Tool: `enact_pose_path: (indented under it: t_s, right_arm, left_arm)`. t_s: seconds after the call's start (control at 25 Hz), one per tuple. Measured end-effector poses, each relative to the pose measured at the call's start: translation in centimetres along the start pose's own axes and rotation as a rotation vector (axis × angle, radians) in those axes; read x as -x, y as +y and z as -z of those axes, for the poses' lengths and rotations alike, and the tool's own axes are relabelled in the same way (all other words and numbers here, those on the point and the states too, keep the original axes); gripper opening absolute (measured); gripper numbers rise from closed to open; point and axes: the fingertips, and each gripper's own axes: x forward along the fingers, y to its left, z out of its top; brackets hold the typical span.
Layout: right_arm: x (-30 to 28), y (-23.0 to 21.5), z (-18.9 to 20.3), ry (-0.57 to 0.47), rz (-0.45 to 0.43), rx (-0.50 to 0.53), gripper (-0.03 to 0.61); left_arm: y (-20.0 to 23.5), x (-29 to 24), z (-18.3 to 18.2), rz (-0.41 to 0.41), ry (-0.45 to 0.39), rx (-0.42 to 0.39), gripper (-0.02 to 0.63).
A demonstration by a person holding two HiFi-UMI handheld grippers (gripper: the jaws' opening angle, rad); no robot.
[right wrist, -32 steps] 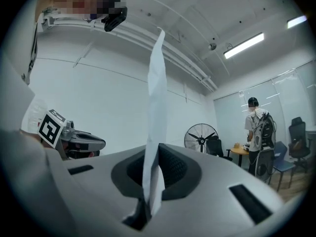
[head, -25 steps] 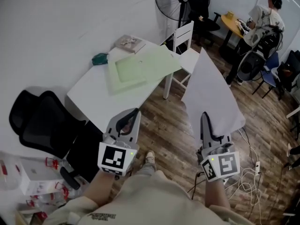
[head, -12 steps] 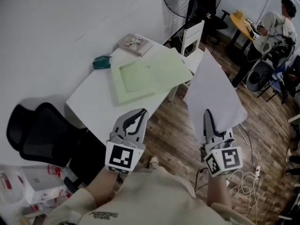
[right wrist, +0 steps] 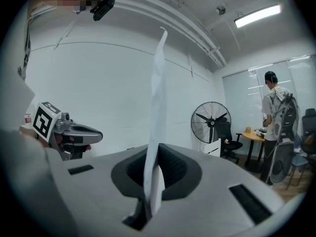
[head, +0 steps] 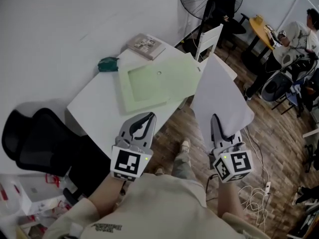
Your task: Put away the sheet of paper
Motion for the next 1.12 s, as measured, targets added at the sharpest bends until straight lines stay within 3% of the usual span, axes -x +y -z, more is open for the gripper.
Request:
enact_pose_path:
  t_s: [0.52, 1.12]
  right_arm:
    - [-10.2, -3.8, 2.8, 0.082, -0.113, -0.064, 0.023]
    - [-25.0, -8.4, 7.1, 0.263, -0.378, -0.138, 0.023]
  left_arm:
    - [4.8, -6.5, 3.1, -0.106, 0.092, 0.027, 0.021]
    - [12.5, -16.3, 7.2, -0.339, 0.281, 0.116, 0.021]
